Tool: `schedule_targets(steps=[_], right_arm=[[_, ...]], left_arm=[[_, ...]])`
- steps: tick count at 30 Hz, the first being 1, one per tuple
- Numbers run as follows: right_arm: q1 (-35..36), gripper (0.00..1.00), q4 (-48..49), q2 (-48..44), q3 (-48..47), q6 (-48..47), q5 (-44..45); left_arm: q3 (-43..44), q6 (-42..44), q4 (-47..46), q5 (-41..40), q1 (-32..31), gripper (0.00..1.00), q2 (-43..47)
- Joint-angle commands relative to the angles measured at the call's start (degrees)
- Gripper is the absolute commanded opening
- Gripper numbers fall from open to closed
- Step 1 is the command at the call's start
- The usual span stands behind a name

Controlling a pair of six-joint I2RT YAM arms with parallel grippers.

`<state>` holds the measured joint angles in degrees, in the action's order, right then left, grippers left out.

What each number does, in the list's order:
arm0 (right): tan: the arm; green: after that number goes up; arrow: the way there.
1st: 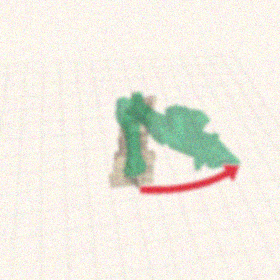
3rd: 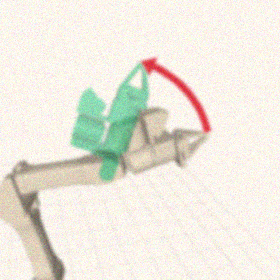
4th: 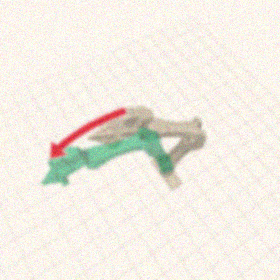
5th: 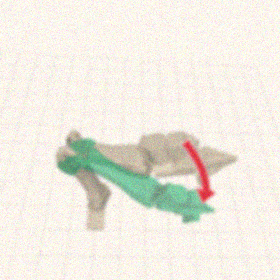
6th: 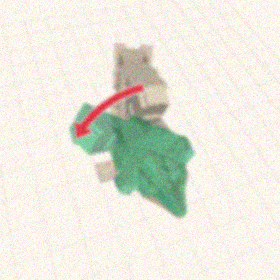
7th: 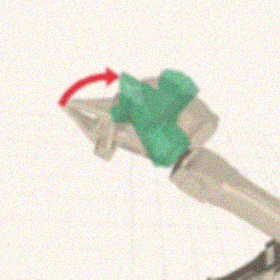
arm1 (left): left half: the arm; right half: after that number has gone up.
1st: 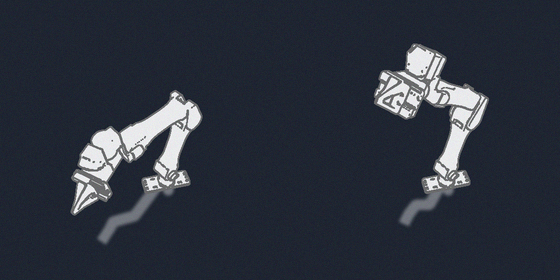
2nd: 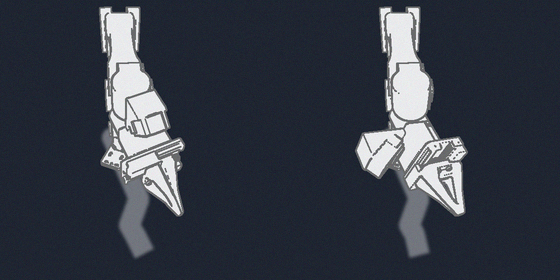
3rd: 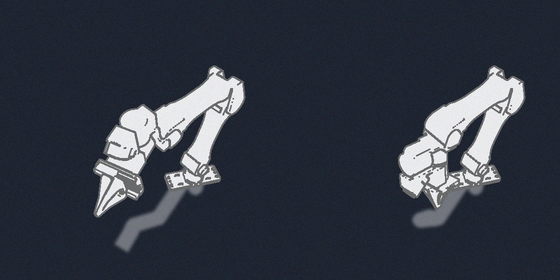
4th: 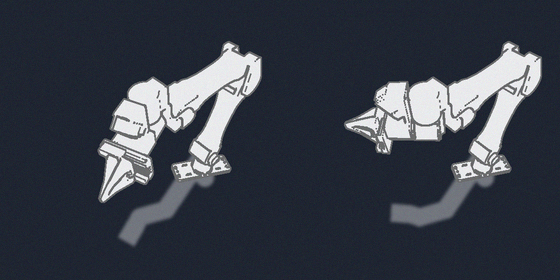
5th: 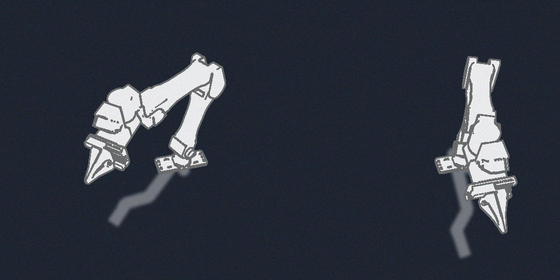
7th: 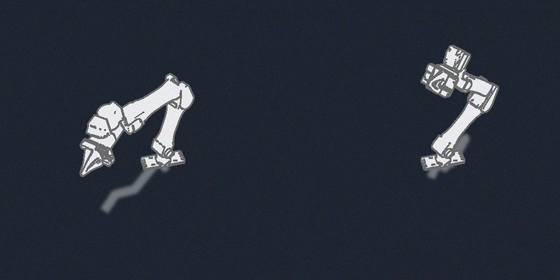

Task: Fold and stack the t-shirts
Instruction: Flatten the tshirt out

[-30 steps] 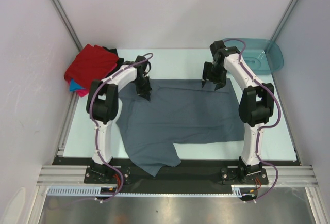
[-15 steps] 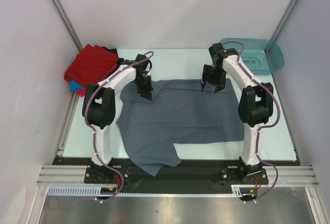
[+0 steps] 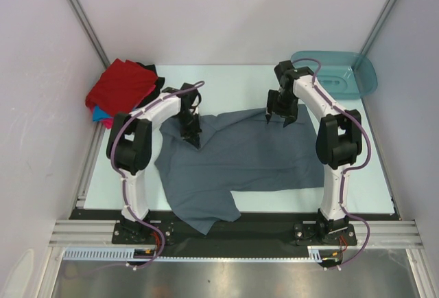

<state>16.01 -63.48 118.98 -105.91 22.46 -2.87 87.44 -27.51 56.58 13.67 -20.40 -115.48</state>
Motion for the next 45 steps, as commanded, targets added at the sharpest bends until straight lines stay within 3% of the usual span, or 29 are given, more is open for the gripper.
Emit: schedule_targets(steps=[1,5,8,12,22,27,34,45], right_arm=[[0.6,0.69,0.3,-0.4,0.8,0.7,0.5],[1.0,0.69,0.6,-0.3,1.6,0.8,0.7],[1.0,0.69,1.0,-0.4,2.3,0.8,2.8],[-0.5,0.71,2.1,-0.1,3.8,0.7,8.4],[-10.7,0.67,10.6,4.2,2.4,1.6,-1.8],[-12.5,0.67,8.3,10.4,-6.1,2.1,-3.2],[-14.6,0.66,11.4,13.6,-8.6,6.4,-5.8],[-15.5,0.66,10.8,10.2,-2.8,11.1,-3.6]], left_arm=[[-0.6,-0.4,1.1,1.9,-0.5,0.0,4.5],[-0.9,-0.3,0.6,3.2,-0.5,0.01,3.9],[-0.5,0.3,-0.4,2.8,-0.5,0.99,3.5],[1.6,1.1,-5.1,2.1,-0.6,1.0,5.1],[11.9,2.9,-5.3,-5.1,-0.4,1.0,1.0],[13.9,3.3,-5.9,-5.8,-0.5,1.0,-1.1],[16.9,3.4,-4.2,-6.0,-0.4,1.0,-2.6],[18.9,3.2,-2.6,-6.0,-0.5,1.0,-3.2]])
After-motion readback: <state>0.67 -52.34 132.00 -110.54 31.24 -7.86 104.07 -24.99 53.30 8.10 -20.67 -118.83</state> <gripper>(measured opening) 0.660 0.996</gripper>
